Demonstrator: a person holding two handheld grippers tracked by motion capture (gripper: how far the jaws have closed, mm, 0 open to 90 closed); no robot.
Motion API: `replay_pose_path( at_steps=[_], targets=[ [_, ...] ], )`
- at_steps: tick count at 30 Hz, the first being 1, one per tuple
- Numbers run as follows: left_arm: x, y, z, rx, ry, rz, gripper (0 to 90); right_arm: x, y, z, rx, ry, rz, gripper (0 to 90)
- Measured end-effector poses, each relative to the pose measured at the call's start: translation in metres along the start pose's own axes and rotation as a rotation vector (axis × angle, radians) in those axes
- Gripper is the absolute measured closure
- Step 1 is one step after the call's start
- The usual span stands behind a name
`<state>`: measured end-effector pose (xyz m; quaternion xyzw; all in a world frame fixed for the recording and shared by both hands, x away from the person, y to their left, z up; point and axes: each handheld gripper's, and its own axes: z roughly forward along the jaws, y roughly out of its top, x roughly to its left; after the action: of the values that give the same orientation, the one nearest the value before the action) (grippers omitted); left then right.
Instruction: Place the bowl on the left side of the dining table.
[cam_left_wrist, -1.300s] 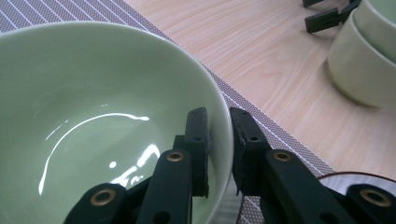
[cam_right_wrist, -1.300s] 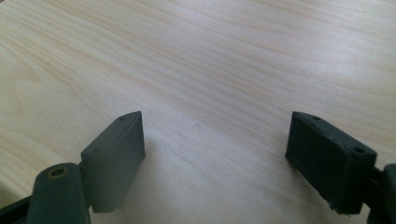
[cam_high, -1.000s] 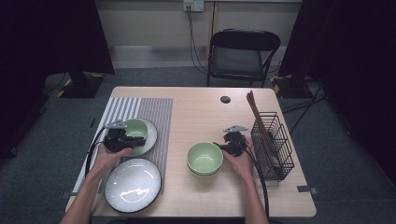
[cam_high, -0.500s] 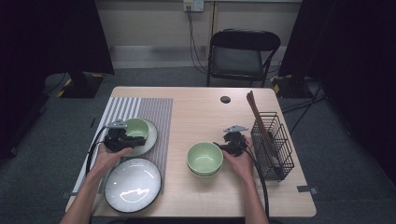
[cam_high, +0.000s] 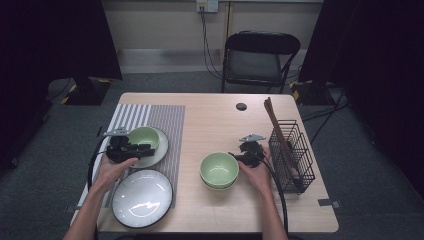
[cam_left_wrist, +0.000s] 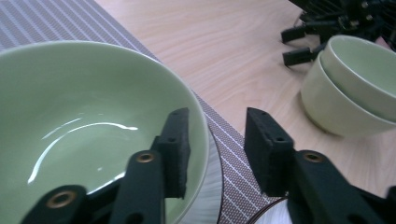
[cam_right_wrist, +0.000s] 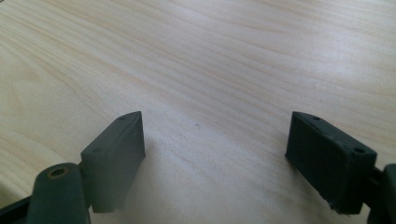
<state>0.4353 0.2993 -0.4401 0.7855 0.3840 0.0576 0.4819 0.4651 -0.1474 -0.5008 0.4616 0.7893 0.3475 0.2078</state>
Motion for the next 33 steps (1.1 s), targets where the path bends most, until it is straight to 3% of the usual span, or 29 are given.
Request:
replay_pose_path(
  at_steps=[3, 7, 9, 13, 14, 15, 17, 19, 22, 24, 26, 33],
  targets=[
    [-0.002, 0.000, -0.010, -0.004, 0.017, 0.014, 53.1, 0.000, 0.000, 0.000, 0.000, 0.000, 0.001, 18.5],
    [-0.008, -0.005, -0.029, -0.022, 0.071, 0.045, 44.5, 0.000, 0.000, 0.000, 0.000, 0.000, 0.001, 18.5],
    [-0.007, -0.010, -0.035, -0.005, 0.099, 0.048, 40.8, 0.000, 0.000, 0.000, 0.000, 0.000, 0.001, 18.5],
    [-0.001, -0.026, -0.047, -0.009, 0.146, 0.007, 31.1, 0.000, 0.000, 0.000, 0.000, 0.000, 0.001, 18.5],
    [0.001, -0.030, -0.049, 0.009, 0.170, 0.006, 29.5, 0.000, 0.000, 0.000, 0.000, 0.000, 0.001, 18.5],
    [0.002, -0.035, -0.053, -0.009, 0.217, -0.006, 29.5, 0.000, 0.000, 0.000, 0.000, 0.000, 0.001, 18.5],
    [0.007, -0.041, -0.060, -0.006, 0.199, -0.020, 28.4, 0.000, 0.000, 0.000, 0.000, -0.001, 0.000, 18.5],
    [0.011, -0.047, -0.066, -0.012, 0.208, -0.039, 26.5, 0.000, 0.000, 0.000, 0.000, -0.001, 0.001, 18.5],
    [0.016, -0.056, -0.069, 0.022, 0.225, -0.046, 23.0, 0.000, 0.000, 0.000, 0.000, 0.000, 0.000, 18.5],
    [0.020, -0.063, -0.071, 0.016, 0.234, -0.037, 21.3, 0.000, 0.000, 0.000, 0.000, 0.000, 0.000, 18.5],
    [0.025, -0.069, -0.069, 0.047, 0.274, -0.045, 19.5, 0.000, 0.000, 0.000, -0.001, -0.002, 0.001, 19.6],
    [0.037, -0.088, -0.061, 0.098, 0.346, -0.051, 17.8, 0.000, 0.000, -0.001, -0.005, -0.016, 0.009, 22.0]
  ],
)
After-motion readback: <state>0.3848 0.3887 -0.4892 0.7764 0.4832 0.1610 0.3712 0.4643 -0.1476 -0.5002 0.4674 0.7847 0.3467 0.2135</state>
